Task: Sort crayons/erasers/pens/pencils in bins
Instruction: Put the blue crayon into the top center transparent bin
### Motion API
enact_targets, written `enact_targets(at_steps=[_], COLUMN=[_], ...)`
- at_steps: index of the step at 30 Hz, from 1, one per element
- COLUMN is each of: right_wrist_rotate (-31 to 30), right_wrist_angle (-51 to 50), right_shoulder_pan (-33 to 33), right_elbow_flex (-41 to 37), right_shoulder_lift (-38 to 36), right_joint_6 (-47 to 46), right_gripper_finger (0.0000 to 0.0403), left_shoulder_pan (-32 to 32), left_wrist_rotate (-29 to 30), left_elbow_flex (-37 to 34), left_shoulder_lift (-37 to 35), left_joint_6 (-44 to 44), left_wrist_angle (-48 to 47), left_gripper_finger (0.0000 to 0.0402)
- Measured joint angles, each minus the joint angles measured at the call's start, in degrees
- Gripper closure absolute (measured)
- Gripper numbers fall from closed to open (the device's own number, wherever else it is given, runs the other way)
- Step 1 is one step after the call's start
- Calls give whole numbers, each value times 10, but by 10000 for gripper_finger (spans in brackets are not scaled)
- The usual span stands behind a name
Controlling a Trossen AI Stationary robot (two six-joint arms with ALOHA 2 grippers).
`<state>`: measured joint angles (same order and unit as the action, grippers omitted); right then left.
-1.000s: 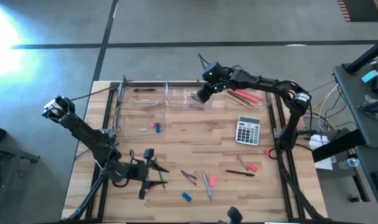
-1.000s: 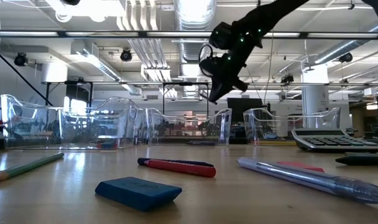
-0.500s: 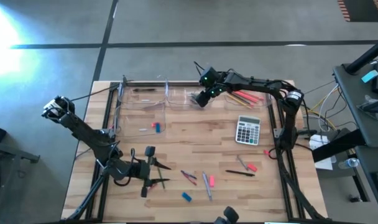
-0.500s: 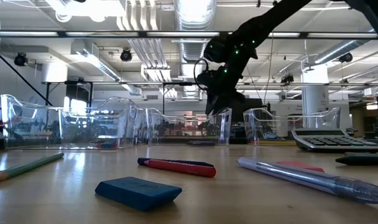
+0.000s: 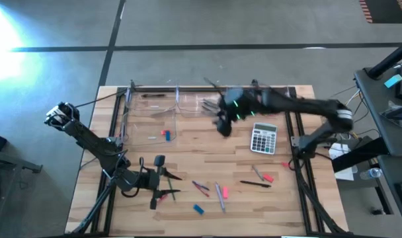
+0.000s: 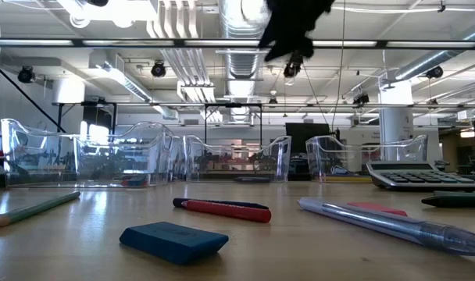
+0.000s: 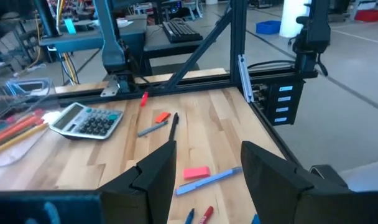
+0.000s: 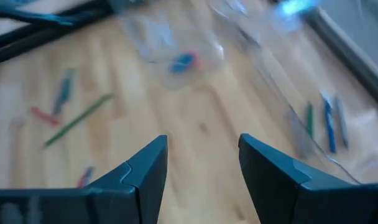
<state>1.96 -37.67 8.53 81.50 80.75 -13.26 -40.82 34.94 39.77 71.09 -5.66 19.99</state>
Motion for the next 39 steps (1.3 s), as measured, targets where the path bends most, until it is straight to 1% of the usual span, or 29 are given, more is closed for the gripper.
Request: enact_targets(at_steps=[4, 5, 6, 7, 9, 12, 13, 15, 17, 19, 23, 28, 31, 35, 39], right_wrist_rotate=[-141, -168, -191, -212, -255, -315, -331, -352, -367, -369, -371, -366, -366, -360, -360], right_wrist_angle=[68, 89, 110, 134, 194, 326, 376, 470, 556, 630, 708, 710, 711, 710, 708], right_shoulder_pan=[-162, -201, -239, -276, -343, -425, -446, -477, -496, -500, -498, -494, -494, -494, -494], right_elbow_flex=[-65, -88, -110, -134, -186, -259, -281, -318, -351, -379, -413, -423, -423, -423, -420], right_shoulder_lift=[-71, -84, -97, -108, -124, -130, -130, -123, -114, -105, -99, -108, -111, -113, -127], right_joint_6=[-12, -18, -23, -31, -55, -60, -43, 12, 61, 87, 117, 144, 163, 198, 221], right_gripper_finger=[216, 216, 216, 216, 216, 216, 216, 216, 216, 216, 216, 216, 216, 216, 216], left_shoulder_pan=[0, 0, 0, 2, 5, 8, 9, 9, 9, 10, 16, 24, 39, 58, 60], left_wrist_rotate=[0, -2, -11, -24, -36, -41, -48, -81, -123, -163, -231, -284, -296, -327, -362], left_elbow_flex=[-5, -7, -4, 5, 39, 103, 121, 144, 159, 160, 141, 118, 116, 113, 113], left_shoulder_lift=[0, 0, -1, -4, -7, -1, 5, 18, 27, 36, 68, 120, 146, 173, 188], left_joint_6=[-33, -55, -77, -103, -183, -295, -313, -320, -320, -325, -338, -346, -345, -341, -335], left_wrist_angle=[0, -8, -41, -99, -240, -439, -488, -539, -555, -556, -566, -569, -565, -566, -567], left_gripper_finger=[235, 235, 235, 235, 235, 235, 235, 235, 235, 235, 235, 235, 235, 235, 235])
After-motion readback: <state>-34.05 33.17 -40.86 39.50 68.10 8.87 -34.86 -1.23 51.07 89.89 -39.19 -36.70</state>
